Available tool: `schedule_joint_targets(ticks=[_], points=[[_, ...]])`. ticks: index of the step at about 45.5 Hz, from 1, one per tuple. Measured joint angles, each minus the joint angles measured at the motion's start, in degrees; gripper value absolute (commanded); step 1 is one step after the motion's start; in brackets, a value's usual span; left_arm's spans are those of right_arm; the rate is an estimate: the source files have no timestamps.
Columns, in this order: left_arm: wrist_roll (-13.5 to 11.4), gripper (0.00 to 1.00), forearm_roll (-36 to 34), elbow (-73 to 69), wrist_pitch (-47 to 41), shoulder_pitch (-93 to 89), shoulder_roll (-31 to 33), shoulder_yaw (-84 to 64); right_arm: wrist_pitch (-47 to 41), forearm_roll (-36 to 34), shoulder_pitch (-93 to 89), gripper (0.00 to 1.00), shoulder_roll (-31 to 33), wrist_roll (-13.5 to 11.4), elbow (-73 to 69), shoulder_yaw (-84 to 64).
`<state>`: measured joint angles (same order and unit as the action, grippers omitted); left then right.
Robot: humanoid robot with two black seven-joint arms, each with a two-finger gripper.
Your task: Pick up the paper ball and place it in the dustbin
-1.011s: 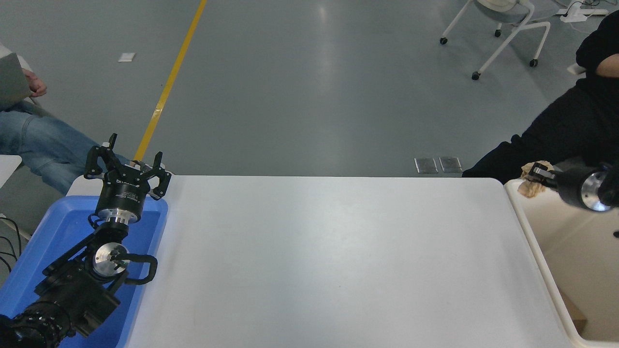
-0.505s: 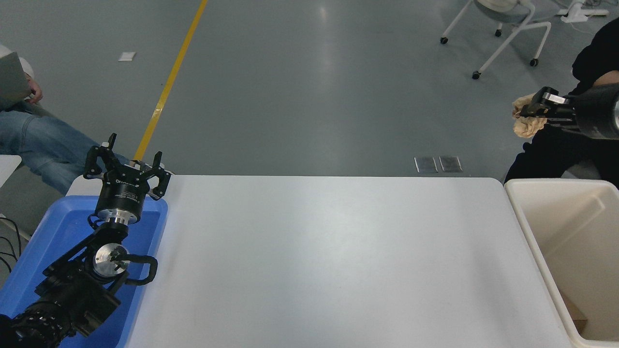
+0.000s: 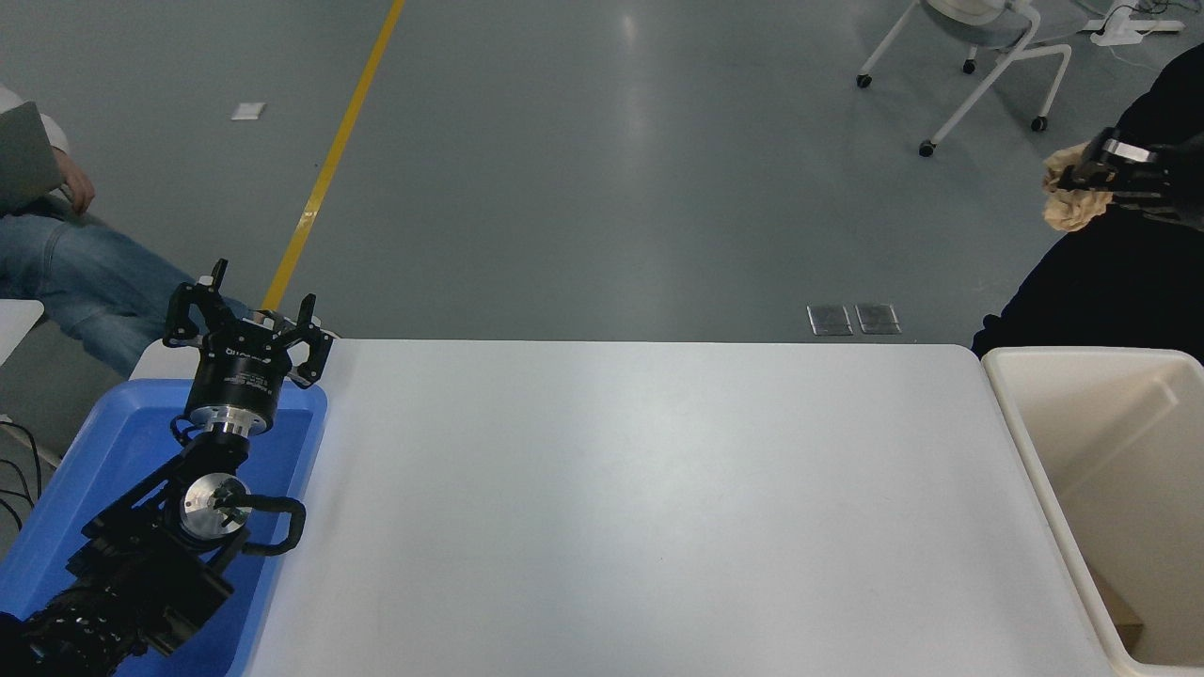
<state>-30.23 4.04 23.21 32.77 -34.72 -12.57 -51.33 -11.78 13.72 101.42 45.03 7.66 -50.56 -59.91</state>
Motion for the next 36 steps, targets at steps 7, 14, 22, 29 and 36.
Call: schedule_joint_targets(ticks=[7,14,22,29,36], points=[[-0.01,0.99,0.00,0.00,0.00,-0.01,0.00,0.00,0.31,-6.21,-12.57,0.00,-1.19,-0.03,12.49,1.78],[0.00,0.99,0.00,0.00,0.00,0.00,0.00,0.00,0.60,-13.80,-24.17,0.00,-3.25,-0.15,23.26,3.24],[0.00,0.99,0.02,0.00,0.00,0.00,0.00,0.00,2.54,-21.40,-35.33,0.00,-5.25,-0.22,31.06,5.18],[0.00,0.99,0.00,0.00,0.00,0.00,0.00,0.00,5.89,-26.01,-44.81,0.00,-7.42,-0.28,34.54,8.69],[0.00,0.99,0.00,0.00,0.01,-0.01,0.00,0.00,9.33,-28.17,-52.91,0.00,-10.00,-0.33,36.12,13.68]])
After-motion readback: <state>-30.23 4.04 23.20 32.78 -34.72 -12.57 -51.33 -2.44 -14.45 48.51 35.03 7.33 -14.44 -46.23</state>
